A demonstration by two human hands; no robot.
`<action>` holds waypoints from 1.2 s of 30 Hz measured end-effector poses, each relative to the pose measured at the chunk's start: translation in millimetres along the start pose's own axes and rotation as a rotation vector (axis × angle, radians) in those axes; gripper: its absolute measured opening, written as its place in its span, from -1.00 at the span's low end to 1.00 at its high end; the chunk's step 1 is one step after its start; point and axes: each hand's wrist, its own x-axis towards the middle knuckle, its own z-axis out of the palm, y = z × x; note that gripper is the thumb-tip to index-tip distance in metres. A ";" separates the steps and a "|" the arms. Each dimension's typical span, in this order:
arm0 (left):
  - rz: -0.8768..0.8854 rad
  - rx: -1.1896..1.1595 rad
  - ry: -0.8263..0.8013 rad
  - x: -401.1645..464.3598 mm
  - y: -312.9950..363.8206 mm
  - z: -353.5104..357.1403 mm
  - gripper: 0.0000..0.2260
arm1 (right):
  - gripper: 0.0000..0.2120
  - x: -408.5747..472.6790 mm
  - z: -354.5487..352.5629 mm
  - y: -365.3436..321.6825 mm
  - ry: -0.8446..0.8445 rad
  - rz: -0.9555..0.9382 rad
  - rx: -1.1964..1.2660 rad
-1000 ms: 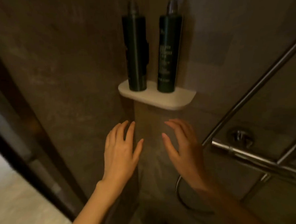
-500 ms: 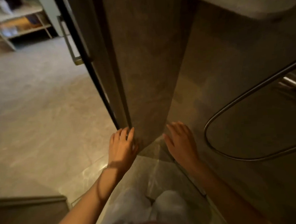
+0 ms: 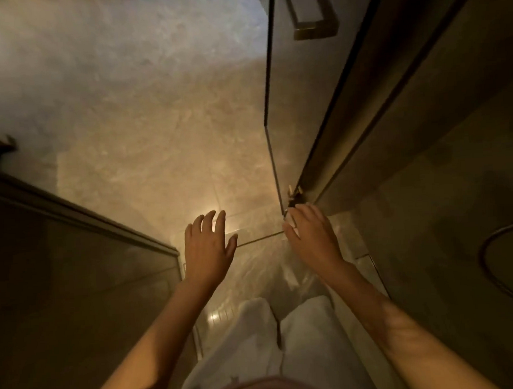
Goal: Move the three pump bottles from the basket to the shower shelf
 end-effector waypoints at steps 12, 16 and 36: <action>-0.210 -0.028 0.066 83.1 -88.0 -34.8 -0.52 | -0.60 131.0 13.1 -103.1 -0.088 -0.199 -0.033; -0.237 -0.005 0.088 153.3 -105.7 -49.8 -0.52 | -0.59 214.0 10.7 -122.8 -0.110 -0.266 -0.046; -0.519 -0.071 0.147 455.4 -217.9 -147.7 -0.56 | -0.58 578.0 -28.9 -249.6 -0.260 -0.478 -0.144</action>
